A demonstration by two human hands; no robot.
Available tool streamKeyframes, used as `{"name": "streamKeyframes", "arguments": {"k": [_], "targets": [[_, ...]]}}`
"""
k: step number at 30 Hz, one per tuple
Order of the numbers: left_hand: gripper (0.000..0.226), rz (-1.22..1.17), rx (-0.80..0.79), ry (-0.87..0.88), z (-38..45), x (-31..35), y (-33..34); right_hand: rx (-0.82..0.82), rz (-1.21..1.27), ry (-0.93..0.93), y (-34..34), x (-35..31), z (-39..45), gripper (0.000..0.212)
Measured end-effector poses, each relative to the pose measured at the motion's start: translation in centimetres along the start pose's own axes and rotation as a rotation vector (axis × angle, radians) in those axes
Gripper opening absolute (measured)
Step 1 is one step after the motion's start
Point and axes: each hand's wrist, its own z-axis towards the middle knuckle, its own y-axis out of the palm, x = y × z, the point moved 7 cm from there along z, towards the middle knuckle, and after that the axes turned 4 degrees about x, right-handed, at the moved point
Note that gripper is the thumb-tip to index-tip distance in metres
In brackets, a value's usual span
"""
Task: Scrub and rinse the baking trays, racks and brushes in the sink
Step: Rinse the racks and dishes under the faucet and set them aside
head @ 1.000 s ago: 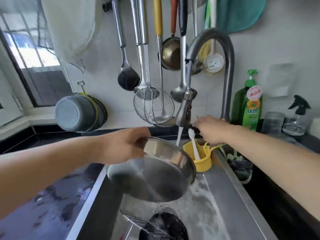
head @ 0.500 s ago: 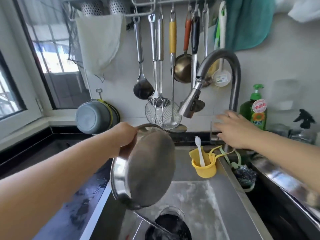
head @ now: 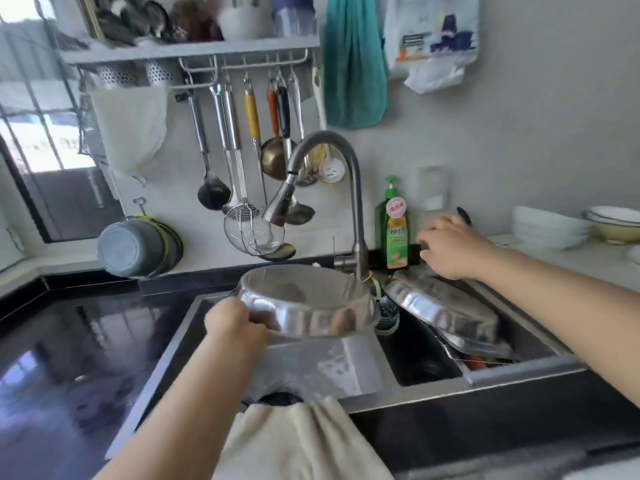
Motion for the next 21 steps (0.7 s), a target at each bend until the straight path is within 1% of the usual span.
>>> {"name": "streamKeyframes", "arguments": {"k": [1,4,5,6,9,12,14,15,16,17,18,19,20,21], "targets": [[0.025,-0.03,-0.054,-0.025,-0.4,-1.3,1.0,-0.012,0.027,0.047,-0.2,1.4,-0.7,0.037],[0.026,-0.249,-0.107,-0.187,-2.3,-5.7,5.0,-0.015,0.135,0.161,-1.1,4.9,-2.5,0.027],[0.026,-0.288,-0.137,-0.239,-3.0,-7.4,6.9,-0.013,0.162,0.18,-1.5,5.6,-3.3,0.025],[0.025,-0.272,-0.164,-0.277,-3.7,-9.0,8.6,-0.011,0.184,0.196,-1.6,6.1,-4.0,0.028],[0.028,-0.185,-0.276,-0.255,-6.3,-12.8,13.3,-0.044,0.217,0.26,-1.0,7.7,-6.4,0.033],[0.037,-0.029,-0.314,-0.181,-6.2,-16.5,17.6,-0.081,0.256,0.333,0.6,10.0,-7.9,0.033],[0.04,0.077,-0.307,-0.14,-5.1,-18.4,19.5,-0.101,0.268,0.362,1.0,10.9,-8.9,0.033],[0.038,0.141,-0.302,-0.13,-4.4,-19.4,19.9,-0.101,0.259,0.366,1.0,11.0,-9.3,0.033],[0.032,0.215,-0.296,-0.105,-4.2,-19.9,20.1,-0.097,0.261,0.369,1.0,11.0,-9.6,0.034],[0.024,0.238,-0.295,-0.1,-4.1,-20.4,20.3,-0.1,0.259,0.371,1.1,10.9,-9.7,0.034],[0.015,0.25,-0.314,-0.104,-3.7,-20.9,20.3,-0.118,0.264,0.378,1.3,10.8,-9.7,0.033],[0.011,0.294,-0.348,-0.101,-3.6,-20.9,20.5,-0.133,0.272,0.366,1.6,10.4,-9.6,0.033],[0.014,0.356,-0.374,-0.099,-3.2,-21.0,20.8,-0.15,0.282,0.349,1.8,9.7,-9.4,0.033],[0.02,0.47,-0.392,-0.057,-2.5,-20.6,21.0,-0.17,0.287,0.33,2.1,9.0,-9.2,0.033]]}}
